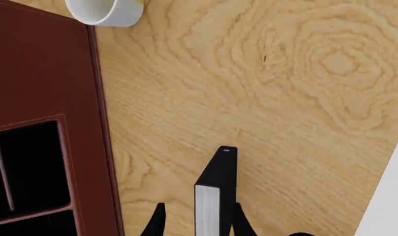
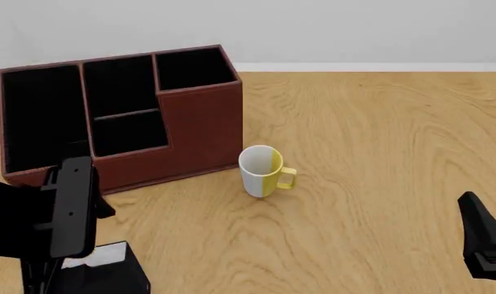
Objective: Pick up the book and place it in the front compartment of the caddy.
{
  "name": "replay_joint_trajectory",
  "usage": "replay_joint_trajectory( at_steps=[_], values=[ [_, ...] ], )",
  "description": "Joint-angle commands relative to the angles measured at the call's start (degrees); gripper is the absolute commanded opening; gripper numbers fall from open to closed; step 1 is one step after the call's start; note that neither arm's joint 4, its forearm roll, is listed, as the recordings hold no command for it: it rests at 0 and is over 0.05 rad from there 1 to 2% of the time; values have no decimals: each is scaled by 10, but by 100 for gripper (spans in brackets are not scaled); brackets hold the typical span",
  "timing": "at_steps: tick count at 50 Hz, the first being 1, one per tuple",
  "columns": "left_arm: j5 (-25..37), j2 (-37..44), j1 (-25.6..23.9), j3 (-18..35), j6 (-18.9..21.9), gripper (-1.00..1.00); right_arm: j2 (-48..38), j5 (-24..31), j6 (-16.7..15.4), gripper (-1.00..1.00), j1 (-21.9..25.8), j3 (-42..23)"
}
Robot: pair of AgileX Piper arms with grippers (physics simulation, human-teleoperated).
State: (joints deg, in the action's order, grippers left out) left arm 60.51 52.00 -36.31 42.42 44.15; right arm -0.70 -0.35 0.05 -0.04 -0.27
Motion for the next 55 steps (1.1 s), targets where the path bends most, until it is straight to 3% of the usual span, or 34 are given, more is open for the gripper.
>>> replay_joint_trajectory(
  at_steps=[1, 19, 44, 45, 55],
  values=[
    [-15, 14, -21, -25, -39, 100, 0, 0, 0, 100, 0, 0],
    [-39, 35, -38, -55, -76, 100, 0, 0, 0, 100, 0, 0],
    [-112, 85, -7, -99, -73, 100, 0, 0, 0, 100, 0, 0],
    [-115, 87, -5, -100, -73, -100, 0, 0, 0, 100, 0, 0],
    [-118, 84, -10, -110, -81, -100, 0, 0, 0, 100, 0, 0]
  ],
)
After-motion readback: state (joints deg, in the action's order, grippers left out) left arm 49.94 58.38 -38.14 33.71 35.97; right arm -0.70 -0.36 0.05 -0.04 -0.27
